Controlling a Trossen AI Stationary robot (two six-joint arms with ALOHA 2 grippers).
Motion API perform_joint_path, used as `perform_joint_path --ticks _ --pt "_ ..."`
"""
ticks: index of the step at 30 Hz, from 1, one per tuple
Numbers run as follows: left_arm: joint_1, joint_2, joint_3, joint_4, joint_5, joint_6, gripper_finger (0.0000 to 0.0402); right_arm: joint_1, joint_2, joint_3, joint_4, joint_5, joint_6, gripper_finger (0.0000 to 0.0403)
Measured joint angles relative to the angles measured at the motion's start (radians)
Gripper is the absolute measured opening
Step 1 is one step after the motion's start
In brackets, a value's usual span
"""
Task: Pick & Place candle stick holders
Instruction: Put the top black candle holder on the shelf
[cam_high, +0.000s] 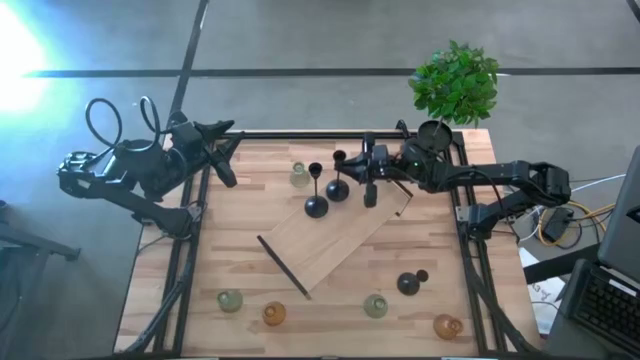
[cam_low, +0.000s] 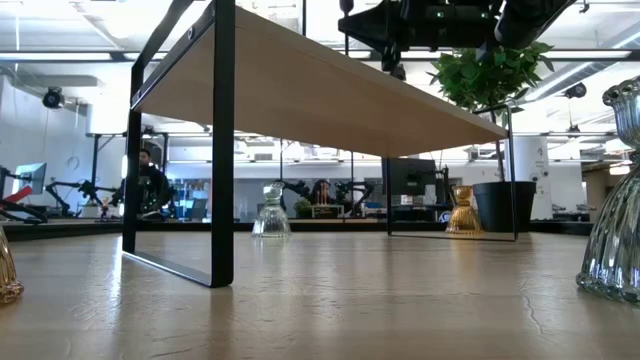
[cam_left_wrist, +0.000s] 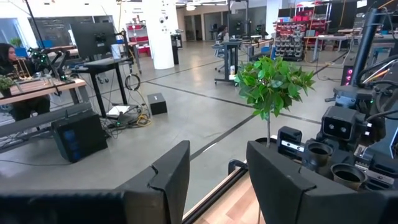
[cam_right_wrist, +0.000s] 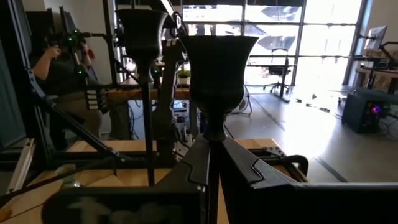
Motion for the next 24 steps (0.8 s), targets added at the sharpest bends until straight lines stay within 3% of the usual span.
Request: perform_joint_path --ticks 24 --pt "0.0 0.0 0.0 0.0 0.0 0.006 0.0163 -0.023 0.034 0.0 0.015 -0.071 0.042 0.0011"
